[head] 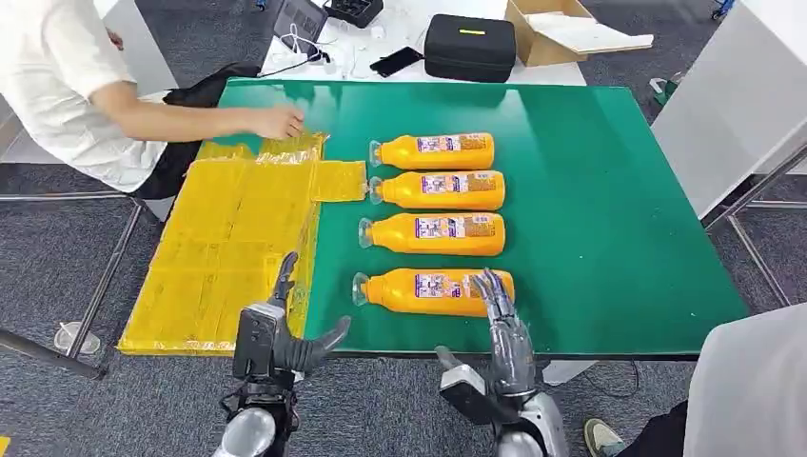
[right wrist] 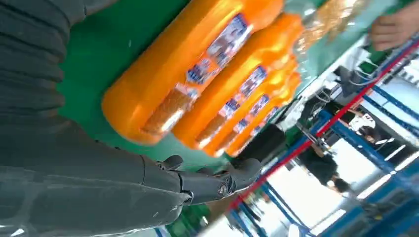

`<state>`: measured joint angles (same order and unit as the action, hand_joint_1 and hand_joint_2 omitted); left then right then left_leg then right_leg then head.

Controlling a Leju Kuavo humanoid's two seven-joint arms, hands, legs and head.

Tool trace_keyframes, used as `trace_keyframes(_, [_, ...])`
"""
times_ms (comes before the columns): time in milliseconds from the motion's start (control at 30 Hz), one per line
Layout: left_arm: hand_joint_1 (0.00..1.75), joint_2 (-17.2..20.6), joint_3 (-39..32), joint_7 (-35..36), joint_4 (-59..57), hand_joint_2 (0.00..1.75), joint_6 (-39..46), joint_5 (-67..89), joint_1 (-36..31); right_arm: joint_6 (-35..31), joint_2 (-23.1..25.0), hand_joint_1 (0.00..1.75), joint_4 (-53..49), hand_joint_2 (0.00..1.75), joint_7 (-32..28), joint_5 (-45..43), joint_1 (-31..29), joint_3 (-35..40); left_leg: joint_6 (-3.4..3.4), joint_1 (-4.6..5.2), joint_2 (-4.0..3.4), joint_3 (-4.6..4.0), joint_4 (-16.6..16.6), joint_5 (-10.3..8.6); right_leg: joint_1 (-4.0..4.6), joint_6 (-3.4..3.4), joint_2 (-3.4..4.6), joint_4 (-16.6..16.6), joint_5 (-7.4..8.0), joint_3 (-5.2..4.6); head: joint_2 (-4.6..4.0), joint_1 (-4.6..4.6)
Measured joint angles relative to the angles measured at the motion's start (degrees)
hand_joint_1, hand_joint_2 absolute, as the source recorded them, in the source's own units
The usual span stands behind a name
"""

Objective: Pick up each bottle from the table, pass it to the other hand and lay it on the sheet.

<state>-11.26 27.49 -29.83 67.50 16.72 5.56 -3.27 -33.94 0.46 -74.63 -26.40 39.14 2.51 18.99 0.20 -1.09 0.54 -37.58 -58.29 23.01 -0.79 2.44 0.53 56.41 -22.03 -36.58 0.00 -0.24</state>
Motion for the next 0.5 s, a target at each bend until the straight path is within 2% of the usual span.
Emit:
trace_keyframes(167, [0.00, -0.7, 0.6, -0.4, -1.2, 1.75, 0.0, -1.5, -1.5, -0.2, -2.0, 0.00, 4.7, 1.75, 0.6, 3.2, -3.6, -0.8, 0.00, 0.00, -0.01, 0.01, 0.0, -0.01, 0.00, 0.01, 0.00, 0.0, 0.02, 0.01, 0.00, 0.00])
trace_keyframes(400, [0.00, -0.7, 0.8, -0.5, -1.8, 1.75, 0.0, -2.0, -1.9, -0.2, -2.9, 0.00, 7.3, 1.75, 0.8, 3.6, -5.1, -1.0, 0.00, -0.02, -0.01, 0.00, 0.0, 0.01, 0.02, -0.01, 0.00, 0.0, -0.01, -0.01, 0.00, 0.00])
trace_keyframes(500, [0.00, -0.7, 1.0, -0.5, -2.1, 1.75, 0.0, -2.3, -2.2, -1.5, -3.3, 0.00, 8.7, 1.75, 2.7, 7.9, -6.1, -0.9, 0.00, -0.02, -0.01, -0.02, 0.0, 0.01, 0.01, -0.01, 0.00, 0.0, -0.01, 0.00, 0.00, -0.02])
